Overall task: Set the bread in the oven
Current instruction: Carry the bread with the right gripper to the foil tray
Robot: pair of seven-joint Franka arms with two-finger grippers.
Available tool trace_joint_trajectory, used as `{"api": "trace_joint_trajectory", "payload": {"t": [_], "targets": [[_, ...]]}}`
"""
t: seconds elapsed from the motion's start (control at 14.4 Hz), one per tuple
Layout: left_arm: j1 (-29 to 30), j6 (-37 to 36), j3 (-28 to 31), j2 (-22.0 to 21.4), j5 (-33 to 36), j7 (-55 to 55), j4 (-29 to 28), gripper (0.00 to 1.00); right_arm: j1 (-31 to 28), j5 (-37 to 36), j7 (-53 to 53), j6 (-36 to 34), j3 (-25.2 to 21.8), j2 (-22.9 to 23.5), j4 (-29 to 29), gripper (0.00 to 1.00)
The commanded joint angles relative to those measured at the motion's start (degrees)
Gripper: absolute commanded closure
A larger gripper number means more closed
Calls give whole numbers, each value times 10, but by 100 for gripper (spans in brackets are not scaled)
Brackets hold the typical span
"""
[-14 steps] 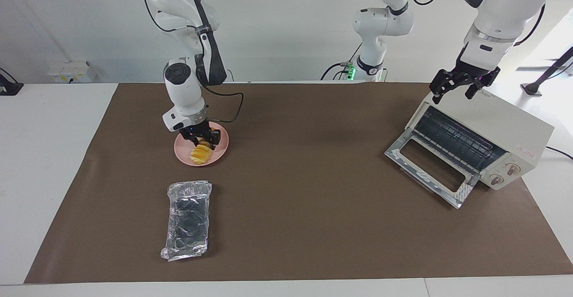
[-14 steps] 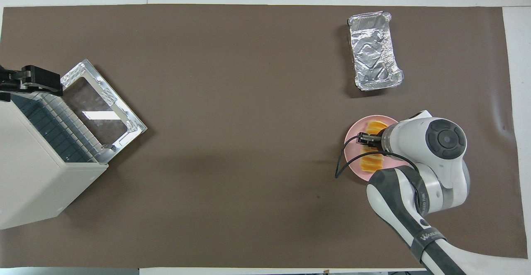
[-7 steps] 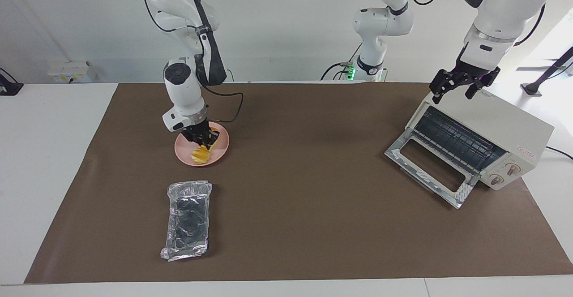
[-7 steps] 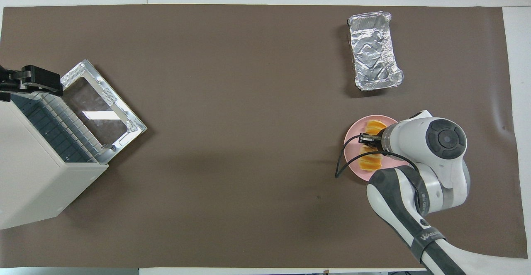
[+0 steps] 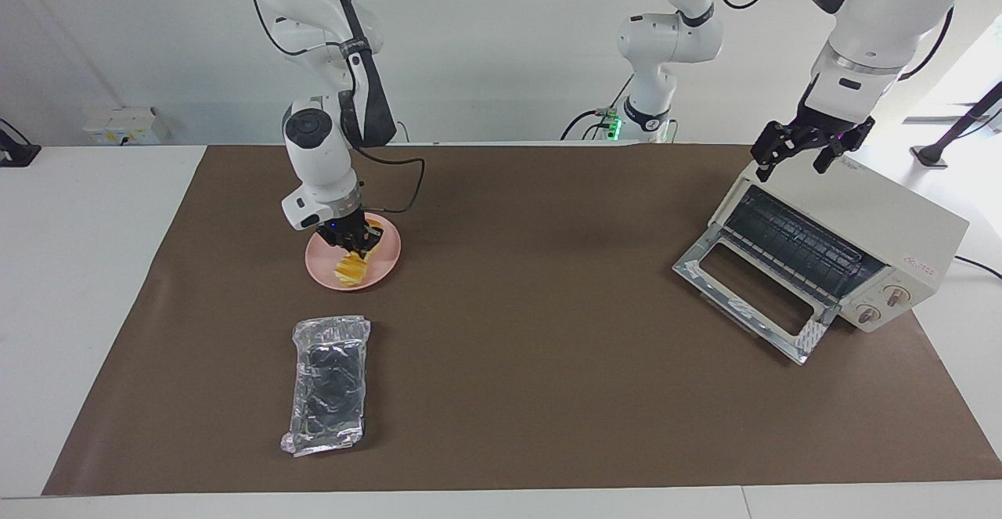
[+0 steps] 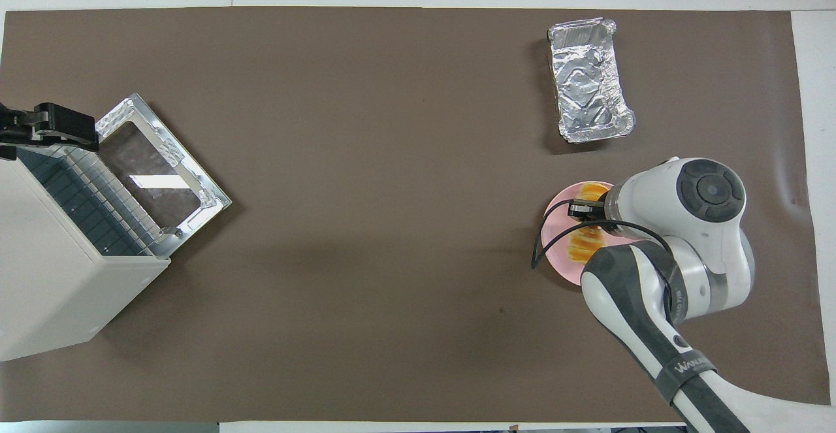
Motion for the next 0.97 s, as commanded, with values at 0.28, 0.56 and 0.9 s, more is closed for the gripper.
{"api": "trace_joint_trajectory", "payload": {"t": [0.28, 0.56, 0.9], "targets": [[5, -4, -1, -13, -8, 0, -13, 0, -39, 2, -125, -116, 3, 71, 194, 100], [5, -4, -1, -13, -8, 0, -13, 0, -51, 3, -188, -178, 3, 142, 333, 100], [5, -4, -1, -13, -8, 0, -13, 0, -46, -7, -217, -287, 2, 335, 600, 100]]}}
